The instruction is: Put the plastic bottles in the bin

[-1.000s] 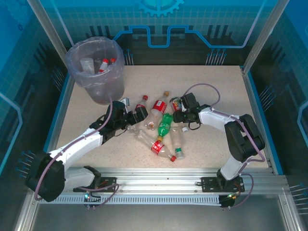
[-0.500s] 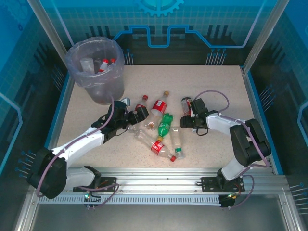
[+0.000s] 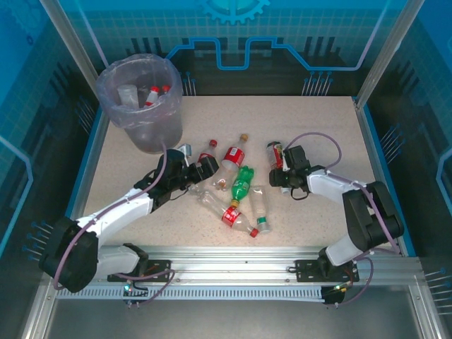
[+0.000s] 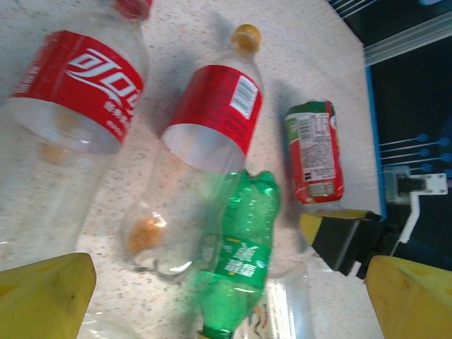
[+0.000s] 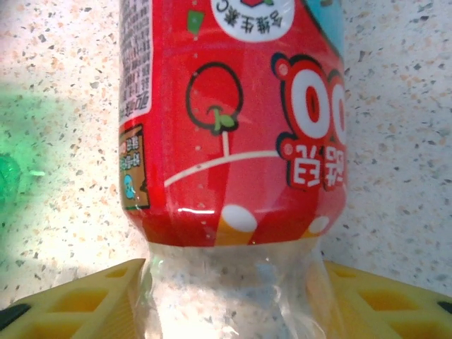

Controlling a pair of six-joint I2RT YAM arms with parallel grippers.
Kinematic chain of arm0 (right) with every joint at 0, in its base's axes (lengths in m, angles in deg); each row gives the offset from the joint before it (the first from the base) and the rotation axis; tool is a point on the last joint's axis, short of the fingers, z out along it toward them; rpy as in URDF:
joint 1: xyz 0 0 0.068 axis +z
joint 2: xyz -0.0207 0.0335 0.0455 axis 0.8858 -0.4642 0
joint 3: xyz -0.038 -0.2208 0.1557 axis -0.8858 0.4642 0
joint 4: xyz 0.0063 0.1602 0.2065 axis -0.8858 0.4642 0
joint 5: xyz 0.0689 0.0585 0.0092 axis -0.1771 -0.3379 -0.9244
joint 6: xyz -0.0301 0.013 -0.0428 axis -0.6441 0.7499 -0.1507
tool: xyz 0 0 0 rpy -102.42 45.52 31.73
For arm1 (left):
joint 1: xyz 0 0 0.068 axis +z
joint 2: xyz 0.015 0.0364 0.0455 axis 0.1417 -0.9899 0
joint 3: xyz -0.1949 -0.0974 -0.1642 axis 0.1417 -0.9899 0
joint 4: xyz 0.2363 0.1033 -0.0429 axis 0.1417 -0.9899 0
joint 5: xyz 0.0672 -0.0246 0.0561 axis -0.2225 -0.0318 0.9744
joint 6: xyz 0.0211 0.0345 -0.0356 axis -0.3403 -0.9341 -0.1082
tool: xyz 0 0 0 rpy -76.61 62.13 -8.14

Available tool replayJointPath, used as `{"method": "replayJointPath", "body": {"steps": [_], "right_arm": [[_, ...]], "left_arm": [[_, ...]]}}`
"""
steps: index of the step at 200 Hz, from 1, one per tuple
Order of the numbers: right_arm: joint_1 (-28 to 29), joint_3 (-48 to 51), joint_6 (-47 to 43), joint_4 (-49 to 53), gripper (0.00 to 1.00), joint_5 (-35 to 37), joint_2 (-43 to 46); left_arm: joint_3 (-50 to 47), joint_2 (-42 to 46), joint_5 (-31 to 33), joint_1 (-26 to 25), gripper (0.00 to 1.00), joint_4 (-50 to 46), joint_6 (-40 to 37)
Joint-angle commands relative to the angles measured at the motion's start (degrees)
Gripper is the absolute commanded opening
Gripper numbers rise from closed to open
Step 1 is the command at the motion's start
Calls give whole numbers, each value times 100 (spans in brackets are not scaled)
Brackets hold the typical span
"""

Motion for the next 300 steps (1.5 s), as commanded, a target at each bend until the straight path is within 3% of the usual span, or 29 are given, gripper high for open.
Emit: {"method": "replayJointPath", "body": {"steps": [1, 44, 77, 115, 175, 227, 262, 278, 300], "right_arm": [[-77, 140, -171, -115, 55, -75, 447], [66, 652, -153, -573, 52, -1104, 1635], [607, 906, 117, -1105, 51, -1620, 1996], [1258, 1079, 405, -1819, 49, -1646, 1916], [1615, 812, 540, -2018, 49, -1765, 1507], [1757, 918, 527, -2207, 49, -1736, 1513], [1810, 991, 538, -2134, 50, -1738, 1637], [1810, 980, 483, -1991, 58, -1626, 1708], [1776, 905, 260, -1617, 74, -1506, 1894]], "left_arm": [[-104, 61, -537, 65, 99, 915, 538], [137, -556, -1418, 100, 99, 2255, 1221], [522, -1361, -1992, 15, 99, 2986, 1305], [669, -1971, -1747, -308, 99, 4027, 1706], [901, -2382, -1438, -495, 99, 3903, 1874], [974, -2488, -1239, -506, 71, 3751, 1673], [961, -2562, -1149, -505, 59, 3887, 1747], [1004, -2561, -1124, -508, 52, 3841, 1725], [1182, -2472, -1142, -495, 51, 3471, 1471]]}}
